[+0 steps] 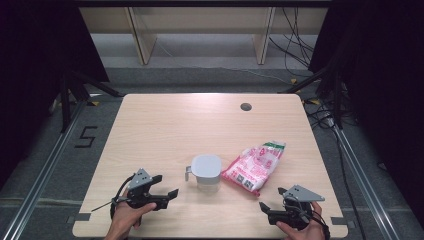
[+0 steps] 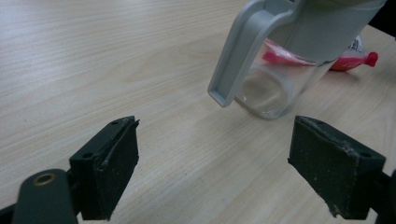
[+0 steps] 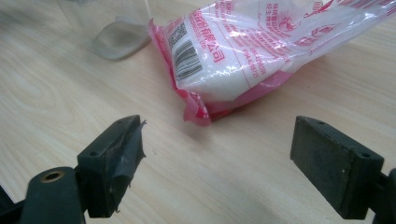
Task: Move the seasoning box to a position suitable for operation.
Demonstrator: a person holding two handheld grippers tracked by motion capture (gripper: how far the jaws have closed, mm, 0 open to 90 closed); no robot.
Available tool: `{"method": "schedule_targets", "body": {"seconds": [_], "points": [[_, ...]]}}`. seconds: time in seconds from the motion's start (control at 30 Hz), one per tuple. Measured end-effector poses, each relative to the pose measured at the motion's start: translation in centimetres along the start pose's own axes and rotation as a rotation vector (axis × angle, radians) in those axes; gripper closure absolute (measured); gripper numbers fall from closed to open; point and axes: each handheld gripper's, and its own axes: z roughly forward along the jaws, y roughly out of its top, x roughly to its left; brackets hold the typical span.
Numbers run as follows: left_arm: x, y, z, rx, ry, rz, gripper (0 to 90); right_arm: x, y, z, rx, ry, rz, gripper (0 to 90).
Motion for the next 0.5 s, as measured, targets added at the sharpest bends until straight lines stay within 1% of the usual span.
{"method": "schedule_targets", "body": {"seconds": [0.03, 0.07, 0.1, 0.13, 0.17, 0.2, 0.23, 0.27, 0.3, 0.33, 0.37, 0.4, 0.43, 0.47, 0.5], "points": [[0.00, 0.00, 0.00, 0.000, 0.000, 0.000, 15.1, 0.00, 0.00, 0.00, 0.000, 0.000, 0.000, 17.9], [-0.03, 0.04, 0.04, -0.004, -0.010, -0.008, 15.1, -0.04, 0.00, -0.01, 0.001, -0.002, -0.002, 18.1], [-0.10, 0.10, 0.07, -0.007, -0.007, -0.016, 15.1, -0.36, 0.01, 0.13, -0.014, -0.001, -0.030, 18.8], [-0.02, 0.14, 0.14, -0.013, -0.007, -0.006, 14.8, -0.59, 0.10, 0.01, -0.002, 0.020, -0.038, 19.3], [0.10, 0.17, 0.19, -0.014, -0.001, 0.004, 14.8, -0.59, 0.10, 0.01, -0.002, 0.020, -0.038, 19.3], [0.08, 0.19, 0.33, -0.026, 0.000, -0.001, 14.7, -0.55, 0.09, -0.03, -0.006, 0.009, -0.042, 18.9], [0.18, 0.22, 0.43, -0.018, 0.010, 0.004, 14.7, -0.45, 0.09, -0.02, -0.009, 0.010, -0.029, 18.9], [0.23, 0.25, 0.48, -0.013, 0.012, 0.007, 15.0, -0.45, 0.10, -0.01, -0.005, 0.009, -0.032, 18.9], [0.27, 0.27, 0.59, -0.014, 0.003, 0.010, 15.1, -0.45, 0.09, 0.00, -0.004, 0.007, -0.033, 18.9], [0.27, 0.27, 0.59, -0.014, 0.003, 0.010, 15.6, -0.34, 0.07, 0.00, -0.001, 0.003, -0.027, 19.1], [0.24, 0.28, 0.73, -0.011, -0.001, 0.014, 16.5, -0.37, 0.08, 0.09, -0.014, 0.004, -0.041, 19.6], [0.21, 0.31, 0.85, -0.016, -0.009, 0.014, 16.8, -0.40, 0.15, 0.05, -0.009, 0.005, -0.055, 19.8], [0.21, 0.31, 0.85, -0.016, -0.009, 0.014, 16.8, -0.40, 0.15, 0.05, -0.009, 0.005, -0.055, 19.8], [0.21, 0.36, 0.88, -0.011, -0.008, 0.027, 16.8, -0.42, 0.19, 0.04, -0.006, 0.003, -0.061, 19.8], [0.12, 0.38, 0.99, -0.018, -0.011, 0.026, 17.1, -0.41, 0.17, 0.06, -0.005, 0.012, -0.055, 19.8]]}}
